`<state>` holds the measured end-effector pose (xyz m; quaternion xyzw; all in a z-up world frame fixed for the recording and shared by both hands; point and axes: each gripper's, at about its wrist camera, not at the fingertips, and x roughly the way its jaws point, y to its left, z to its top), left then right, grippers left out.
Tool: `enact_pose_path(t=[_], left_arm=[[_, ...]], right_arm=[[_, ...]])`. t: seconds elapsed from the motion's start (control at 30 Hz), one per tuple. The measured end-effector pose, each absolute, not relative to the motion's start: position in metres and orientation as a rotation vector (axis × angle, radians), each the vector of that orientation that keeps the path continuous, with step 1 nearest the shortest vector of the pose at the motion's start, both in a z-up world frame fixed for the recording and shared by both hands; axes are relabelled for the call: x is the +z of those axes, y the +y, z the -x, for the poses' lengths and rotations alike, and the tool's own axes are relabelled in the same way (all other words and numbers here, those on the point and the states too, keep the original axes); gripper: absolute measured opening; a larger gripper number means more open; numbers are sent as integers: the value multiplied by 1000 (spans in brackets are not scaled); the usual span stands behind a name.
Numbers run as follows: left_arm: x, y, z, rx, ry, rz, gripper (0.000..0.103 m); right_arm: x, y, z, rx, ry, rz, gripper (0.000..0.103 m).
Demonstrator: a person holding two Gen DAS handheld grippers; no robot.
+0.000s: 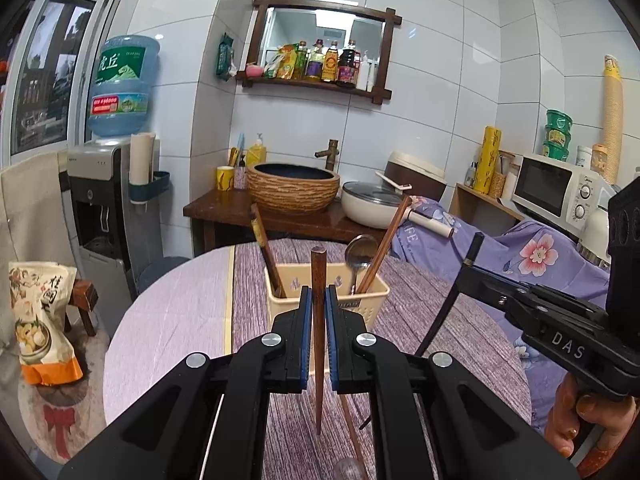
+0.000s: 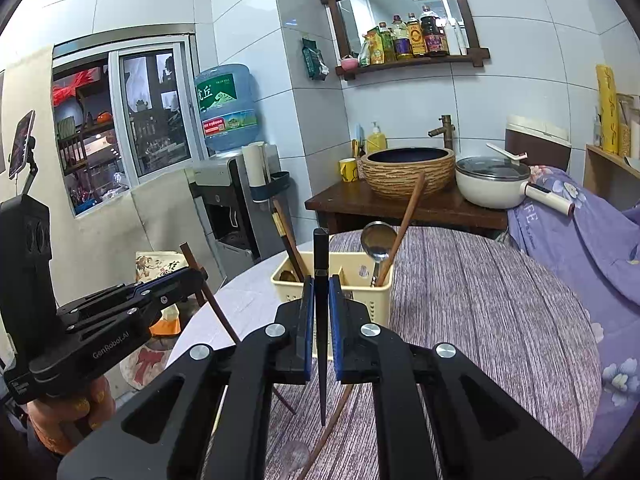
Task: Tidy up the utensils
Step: 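Lift the chopsticks with both tools and lower them over the holder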
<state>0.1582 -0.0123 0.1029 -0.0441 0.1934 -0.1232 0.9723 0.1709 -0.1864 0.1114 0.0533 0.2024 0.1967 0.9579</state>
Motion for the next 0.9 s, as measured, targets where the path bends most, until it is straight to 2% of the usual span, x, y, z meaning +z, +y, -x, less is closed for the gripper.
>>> enact_pose_path(t=[0.27,0.6,0.73,0.9], left_arm=[[151,-16,-175,-274,326,79,7],[231,-17,-207,-238,207,113,7],[232,-24,-226,-181,182,91,7],[201,-29,-250,-157,234,94,7]], right_arm=[[151,-186,-192,401,367,-93,8],[233,-193,-226,356,260,-137,8],[245,-188,-240,330,227,-130,8],[219,-181,-265,301,264,-135,8]])
